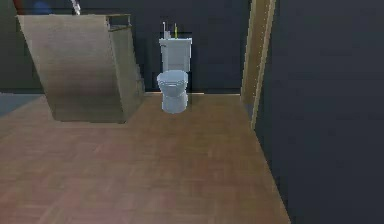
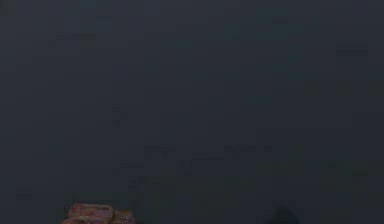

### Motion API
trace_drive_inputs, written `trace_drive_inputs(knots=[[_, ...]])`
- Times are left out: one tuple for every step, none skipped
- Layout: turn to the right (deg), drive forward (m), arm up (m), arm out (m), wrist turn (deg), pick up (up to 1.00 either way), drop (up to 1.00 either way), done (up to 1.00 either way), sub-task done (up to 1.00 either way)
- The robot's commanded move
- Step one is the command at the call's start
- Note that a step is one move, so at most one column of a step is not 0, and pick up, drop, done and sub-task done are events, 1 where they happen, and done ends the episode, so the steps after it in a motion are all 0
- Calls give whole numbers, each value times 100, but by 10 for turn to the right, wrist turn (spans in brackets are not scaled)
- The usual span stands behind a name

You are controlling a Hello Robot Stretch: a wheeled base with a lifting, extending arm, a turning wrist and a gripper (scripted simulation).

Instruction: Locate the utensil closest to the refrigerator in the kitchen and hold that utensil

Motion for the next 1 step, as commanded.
trace_drive_inputs(knots=[[0,90,0,0,0,0,0,0,0]])
